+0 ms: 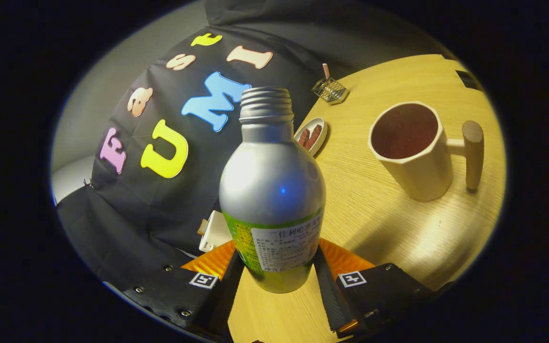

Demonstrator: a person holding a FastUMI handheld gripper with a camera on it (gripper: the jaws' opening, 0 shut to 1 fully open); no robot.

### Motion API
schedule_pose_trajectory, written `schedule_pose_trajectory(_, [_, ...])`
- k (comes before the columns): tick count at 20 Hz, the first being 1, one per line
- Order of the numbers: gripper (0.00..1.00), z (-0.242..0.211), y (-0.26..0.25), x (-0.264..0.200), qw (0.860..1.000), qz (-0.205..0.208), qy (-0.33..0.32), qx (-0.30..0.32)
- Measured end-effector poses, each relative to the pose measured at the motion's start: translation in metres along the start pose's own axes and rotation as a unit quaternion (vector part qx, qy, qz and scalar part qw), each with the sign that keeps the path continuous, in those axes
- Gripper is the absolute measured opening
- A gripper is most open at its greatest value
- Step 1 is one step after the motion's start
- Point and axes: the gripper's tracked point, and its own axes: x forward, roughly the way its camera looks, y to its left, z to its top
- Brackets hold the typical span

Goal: Take the bottle from table, then pour the juice into the cup, finally place the bottle on the coaster

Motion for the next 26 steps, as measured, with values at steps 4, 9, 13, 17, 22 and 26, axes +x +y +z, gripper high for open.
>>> schedule_pose_trajectory(4, [0.77, 0.005, -0.01, 0.0, 0.998, 0.003, 0.001, 0.061])
schedule_pose_trajectory(9, [0.77, 0.012, -0.019, 0.004, 0.992, 0.001, -0.003, 0.123])
schedule_pose_trajectory(13, [0.77, 0.013, -0.024, 0.008, 0.987, -0.006, 0.001, 0.164])
schedule_pose_trajectory(17, [0.77, 0.01, -0.019, 0.015, 0.978, -0.003, 0.016, 0.209])
schedule_pose_trajectory(22, [0.77, 0.004, -0.014, 0.018, 0.963, -0.006, 0.041, 0.265])
schedule_pose_trajectory(26, [0.77, 0.002, -0.01, 0.016, 0.951, -0.006, 0.048, 0.305])
